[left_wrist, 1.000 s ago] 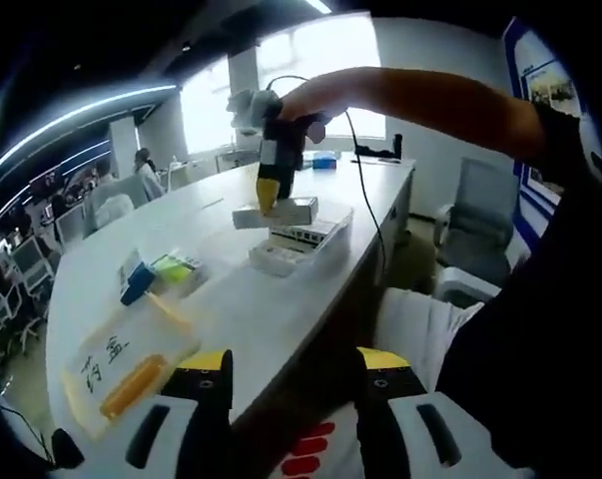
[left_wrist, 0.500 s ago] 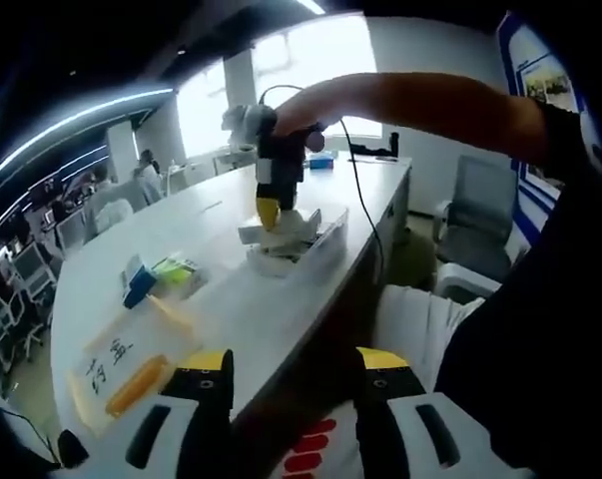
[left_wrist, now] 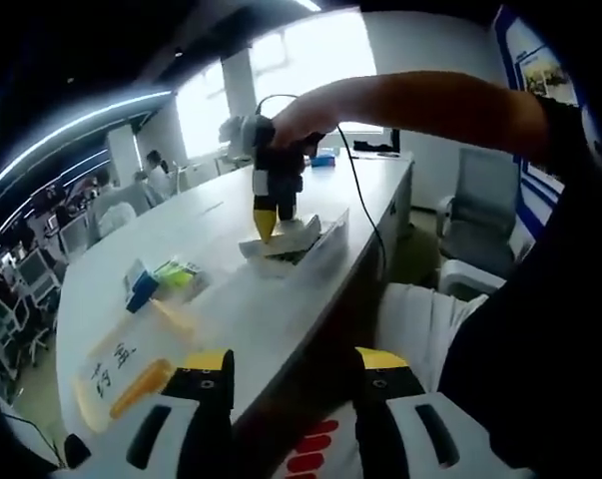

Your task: Arrange the small medicine boxes into an aligned row inside the storage area until every box is upright, visible, and separated from the surrounding clutter.

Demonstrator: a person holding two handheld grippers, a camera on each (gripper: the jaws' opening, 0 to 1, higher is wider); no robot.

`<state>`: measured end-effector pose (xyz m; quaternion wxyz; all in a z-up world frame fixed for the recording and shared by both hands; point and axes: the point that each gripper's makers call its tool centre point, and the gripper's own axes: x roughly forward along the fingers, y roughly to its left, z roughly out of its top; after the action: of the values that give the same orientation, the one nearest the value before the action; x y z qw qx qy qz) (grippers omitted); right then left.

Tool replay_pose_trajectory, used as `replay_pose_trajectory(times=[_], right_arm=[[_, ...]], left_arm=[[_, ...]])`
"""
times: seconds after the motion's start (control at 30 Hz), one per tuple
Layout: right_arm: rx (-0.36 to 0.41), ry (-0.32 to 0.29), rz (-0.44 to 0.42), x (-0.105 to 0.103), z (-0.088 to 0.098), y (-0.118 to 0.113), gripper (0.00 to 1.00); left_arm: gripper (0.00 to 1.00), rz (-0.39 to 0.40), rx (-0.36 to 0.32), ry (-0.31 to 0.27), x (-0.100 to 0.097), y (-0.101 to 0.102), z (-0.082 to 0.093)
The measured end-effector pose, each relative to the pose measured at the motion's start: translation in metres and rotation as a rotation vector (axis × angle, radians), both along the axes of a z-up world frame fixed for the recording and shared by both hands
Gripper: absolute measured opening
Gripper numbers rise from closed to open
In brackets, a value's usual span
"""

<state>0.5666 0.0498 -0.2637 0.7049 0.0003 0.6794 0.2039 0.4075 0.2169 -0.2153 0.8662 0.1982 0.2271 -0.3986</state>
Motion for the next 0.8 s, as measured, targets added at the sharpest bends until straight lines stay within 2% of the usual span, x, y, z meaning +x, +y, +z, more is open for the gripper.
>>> replay_pose_trajectory(times=[0.07,0.13,0.3,0.43,0.47,0.53,0.57,0.6,0.63,0.67,0.7,0.73,0.77,0.8], right_arm=[[-0.006,0.003,0.006,0.001,-0.002,0.002,0.41],[-0.019,0.003,0.029,-0.011,-0.003,0.002,0.4],[-0.051,-0.022,0.071,0.002,-0.002,0.0,0.38],[-0.072,-0.117,0.154,0.02,0.006,-0.002,0.37],[-0.065,-0.144,0.204,0.022,0.007,0.0,0.36],[-0.059,-0.144,0.208,0.02,0.009,0.001,0.36],[-0.039,-0.17,0.253,0.023,0.01,0.003,0.37],[-0.053,-0.159,0.243,0.021,0.011,0.001,0.4],[-0.059,-0.176,0.31,0.018,0.011,0.0,0.44],[-0.042,-0.221,0.385,0.019,0.011,0.005,0.48],[-0.062,-0.198,0.366,0.012,0.012,0.003,0.49],[-0.066,-0.209,0.439,0.011,0.013,0.005,0.48],[-0.058,-0.268,0.546,0.019,0.014,0.011,0.46],[-0.075,-0.315,0.589,0.023,0.018,0.013,0.43]], left_arm=[[0.46,-0.007,-0.011,0.001,-0.001,-0.002,0.0],[0.46,-0.007,-0.015,0.004,-0.002,-0.001,-0.001],[0.46,0.003,-0.009,0.006,-0.002,0.002,-0.002],[0.46,-0.002,-0.013,0.003,-0.002,0.002,-0.001],[0.46,-0.002,-0.011,0.002,-0.002,0.002,-0.001],[0.46,-0.001,-0.015,-0.002,-0.002,0.003,0.001],[0.46,0.001,-0.019,-0.003,-0.001,0.003,0.001],[0.46,0.004,-0.031,-0.005,-0.001,0.002,0.003],[0.46,0.004,-0.032,-0.003,-0.001,0.002,0.002],[0.46,0.0,-0.025,0.002,-0.002,0.001,0.0],[0.46,-0.003,-0.013,0.004,-0.003,0.001,-0.002],[0.46,-0.004,-0.011,0.003,-0.003,0.001,-0.002],[0.46,-0.004,-0.013,0.004,-0.003,0.001,-0.002],[0.46,-0.002,-0.02,0.003,-0.002,0.001,-0.001]])
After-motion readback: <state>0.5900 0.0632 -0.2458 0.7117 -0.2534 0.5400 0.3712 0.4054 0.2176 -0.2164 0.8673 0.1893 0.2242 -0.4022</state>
